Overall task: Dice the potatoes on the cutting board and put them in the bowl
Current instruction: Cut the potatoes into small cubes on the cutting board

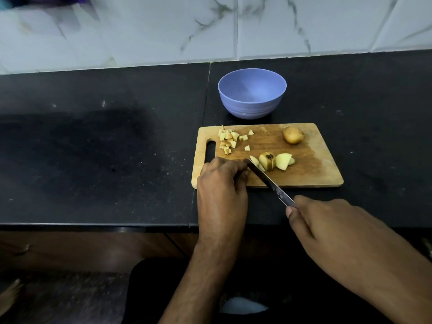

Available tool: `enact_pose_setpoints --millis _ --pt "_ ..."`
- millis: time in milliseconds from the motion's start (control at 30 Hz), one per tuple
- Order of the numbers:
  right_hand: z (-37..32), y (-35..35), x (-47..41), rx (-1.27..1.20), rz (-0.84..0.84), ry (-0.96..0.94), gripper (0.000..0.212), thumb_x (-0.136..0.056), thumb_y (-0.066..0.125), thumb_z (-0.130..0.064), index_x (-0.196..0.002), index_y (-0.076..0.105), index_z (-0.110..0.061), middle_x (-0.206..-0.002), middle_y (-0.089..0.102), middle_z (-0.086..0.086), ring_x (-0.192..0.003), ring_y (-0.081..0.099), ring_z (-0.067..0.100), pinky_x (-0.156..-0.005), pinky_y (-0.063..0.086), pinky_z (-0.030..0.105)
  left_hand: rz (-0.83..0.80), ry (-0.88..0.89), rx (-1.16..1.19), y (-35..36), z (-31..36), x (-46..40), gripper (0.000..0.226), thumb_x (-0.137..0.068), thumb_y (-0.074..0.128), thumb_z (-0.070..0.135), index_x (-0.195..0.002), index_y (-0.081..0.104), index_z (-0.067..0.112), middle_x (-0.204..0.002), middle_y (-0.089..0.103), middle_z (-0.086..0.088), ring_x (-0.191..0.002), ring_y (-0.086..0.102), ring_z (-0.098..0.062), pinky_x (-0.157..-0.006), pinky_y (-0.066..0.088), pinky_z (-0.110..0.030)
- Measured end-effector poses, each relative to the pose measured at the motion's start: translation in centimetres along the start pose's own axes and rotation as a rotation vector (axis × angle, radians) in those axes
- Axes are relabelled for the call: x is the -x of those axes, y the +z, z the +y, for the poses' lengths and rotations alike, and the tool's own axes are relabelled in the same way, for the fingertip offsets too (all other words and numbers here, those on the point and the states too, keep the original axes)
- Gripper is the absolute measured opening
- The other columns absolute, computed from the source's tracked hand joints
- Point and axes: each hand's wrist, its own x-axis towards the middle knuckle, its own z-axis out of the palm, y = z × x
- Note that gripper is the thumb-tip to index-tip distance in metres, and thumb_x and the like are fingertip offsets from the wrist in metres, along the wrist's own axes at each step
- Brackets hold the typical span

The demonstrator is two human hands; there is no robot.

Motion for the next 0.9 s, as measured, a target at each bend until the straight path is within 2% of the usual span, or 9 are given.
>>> enact_pose_setpoints --millis 167,300,467,567,633,733,900 --pt "0.1 0.5 -0.2 0.003 -0.057 0.007 0.025 -0.104 0.022 -0.046 -0.090 0.039 -0.035 -0.075 0.056 -0.005 -0.064 0.056 0.005 -0.061 0.048 0.023 0.016 -0.004 -0.012 0.1 0.0 0.1 0.013 -0.092 0.072 0.018 -0.103 0.077 0.022 -0.098 0.066 0.013 -0.096 0.061 -0.007 -0.083 0.055 -0.033" --pt "0.6 -0.2 0.6 0.055 -0.101 0.033 0.025 -0.104 0.022 -0.046 -0.089 0.037 -0.032 -0.076 0.053 -0.007 -0.066 0.053 0.005 -0.061 0.046 0.023 0.026 -0.015 -0.036 0.0 0.3 0.1 0.005 -0.093 0.069 0.021 -0.097 0.071 0.021 -0.095 0.062 0.012 -0.092 0.058 -0.010 -0.080 0.053 -0.038" --pt "1.3 -0.5 1.6 0.062 -0.090 0.053 0.032 -0.101 0.022 -0.050 -0.082 0.037 -0.030 -0.071 0.055 -0.006 -0.065 0.055 0.006 -0.067 0.052 0.027 0.059 -0.005 -0.049 0.1 0.3 0.1 0.020 -0.096 0.060 0.011 -0.112 0.068 0.020 -0.101 0.067 0.009 -0.096 0.058 -0.009 -0.085 0.052 -0.035" --pt "1.3 -0.6 1.9 0.049 -0.059 0.057 0.033 -0.100 0.022 -0.052 -0.080 0.038 -0.032 -0.071 0.056 -0.005 -0.065 0.056 0.005 -0.064 0.050 0.025 0.045 0.016 -0.059 0.1 0.4 0.2 0.021 -0.098 0.056 0.015 -0.114 0.068 0.020 -0.102 0.067 0.009 -0.097 0.057 -0.009 -0.087 0.051 -0.038" --pt "1.1 -0.9 1.7 0.026 -0.040 0.058 0.032 -0.100 0.022 -0.052 -0.081 0.041 -0.034 -0.070 0.056 -0.005 -0.061 0.056 0.005 -0.056 0.043 0.022 0.000 0.017 -0.045 0.2 0.2 0.1 0.017 -0.100 0.058 0.029 -0.112 0.068 0.023 -0.102 0.063 0.010 -0.098 0.056 -0.010 -0.087 0.052 -0.043" --pt "1.0 -0.8 0.9 0.010 0.025 0.038 0.030 -0.100 0.022 -0.051 -0.084 0.041 -0.035 -0.067 0.054 -0.006 -0.057 0.054 0.006 -0.052 0.036 0.022 -0.094 -0.011 -0.089 0.2 -0.1 -0.4 0.024 -0.093 0.065 0.049 -0.108 0.070 0.031 -0.105 0.057 0.011 -0.103 0.053 -0.010 -0.090 0.050 -0.045" --pt "1.8 0.7 -0.4 0.002 0.089 0.032 0.030 -0.101 0.024 -0.051 -0.087 0.046 -0.034 -0.067 0.055 -0.007 -0.059 0.054 0.007 -0.054 0.041 0.028 -0.090 -0.025 -0.055 0.3 -0.1 -0.8 0.005 -0.091 0.070 0.035 -0.089 0.066 0.033 -0.096 0.054 0.014 -0.095 0.053 -0.010 -0.089 0.049 -0.048"
